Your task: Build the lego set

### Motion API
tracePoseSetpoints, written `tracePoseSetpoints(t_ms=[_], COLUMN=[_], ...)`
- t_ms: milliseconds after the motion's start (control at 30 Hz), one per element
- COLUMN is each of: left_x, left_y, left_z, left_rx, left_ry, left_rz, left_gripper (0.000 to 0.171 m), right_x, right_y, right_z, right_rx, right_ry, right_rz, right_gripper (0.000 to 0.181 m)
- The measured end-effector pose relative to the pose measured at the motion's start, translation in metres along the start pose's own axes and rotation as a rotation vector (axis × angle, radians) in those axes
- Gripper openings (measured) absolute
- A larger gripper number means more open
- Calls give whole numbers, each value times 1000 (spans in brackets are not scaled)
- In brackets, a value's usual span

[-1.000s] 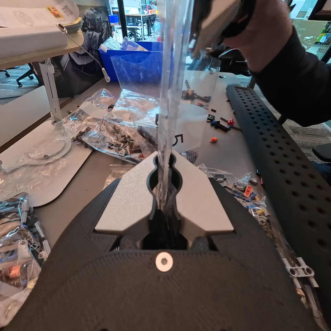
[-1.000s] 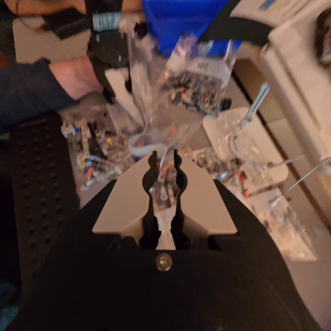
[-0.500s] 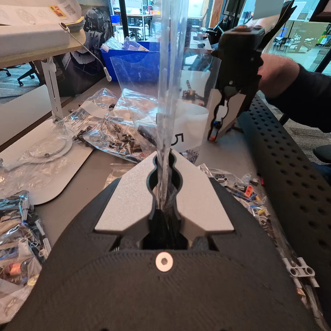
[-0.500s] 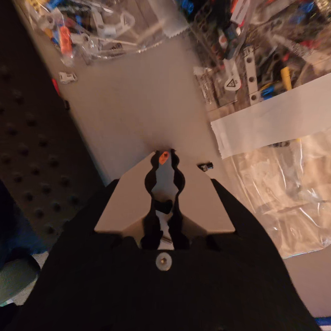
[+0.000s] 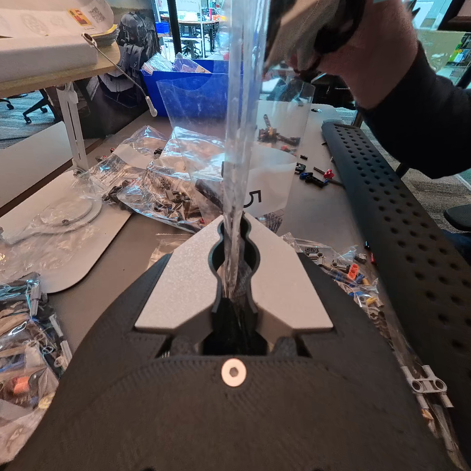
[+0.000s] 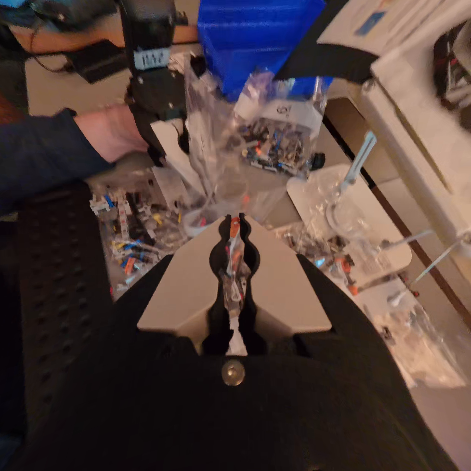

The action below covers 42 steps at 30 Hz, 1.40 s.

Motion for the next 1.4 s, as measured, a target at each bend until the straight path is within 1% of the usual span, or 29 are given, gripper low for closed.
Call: tracePoseSetpoints(t_ms=[100, 167, 233, 300, 400, 500, 600, 700, 767, 867, 933, 1000, 1100, 1233, 1300, 1400], left_x=[0, -1, -1, -1, -1, -1, 0, -1, -1, 0, 0, 0, 0, -1, 0, 0], left_y=[0, -1, -1, -1, -1, 0, 0, 0, 0, 1, 1, 1, 1, 0, 0, 0], left_z=[0, 0, -1, -1, -1, 0, 0, 0, 0, 1, 1, 1, 1, 1, 1, 0], left_rx=[-1, -2, -4, -5, -4, 0, 0, 1, 2, 6, 8, 7, 4, 3, 2, 1], left_ry=[0, 1, 2, 3, 3, 0, 0, 1, 1, 1, 0, 1, 4, 4, 3, 2], left_rz=[3, 6, 7, 8, 7, 4, 1, 3, 2, -2, -3, -3, 0, 1, 1, 0], left_gripper=[7, 8, 7, 7, 7, 8, 8, 8, 8, 8, 8, 8, 8, 8, 8, 8], right_x=[-10, -19, -25, -23, -8, 8, 8, -11, -27, -45, -52, -56, -58, -57, -56, -54], right_y=[0, 0, 1, -1, -2, 4, 33, 75, 102, 128, 137, 141, 142, 147, 148, 144], right_z=[-21, -22, -19, -16, -13, 7, 46, 89, 112, 141, 148, 147, 148, 148, 152, 157], right_rx=[20, 22, 3, -8, -18, -17, -20, -1, 51, 131, 148, 155, 156, 171, 188, 211], right_ry=[-25, -5, 16, 7, -24, 20, 135, 241, 294, 385, 412, 410, 415, 415, 435, 456], right_rz=[-17, -30, -60, -46, -32, -21, -113, -242, -311, -371, -400, -413, -417, -446, -447, -428], right_gripper=[4, 5, 12, 16, 13, 13, 13, 16, 17, 17, 19, 19, 15, 18, 14, 15])
Point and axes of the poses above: each gripper's, where its closed fingertips meet, x back along the fingers, z out of its underside, y = z × x across the jaws, the point moved 1 cm from there along x, back along the fingers, and after that the axes turned 4 degrees about -x, right-handed, at the moved point
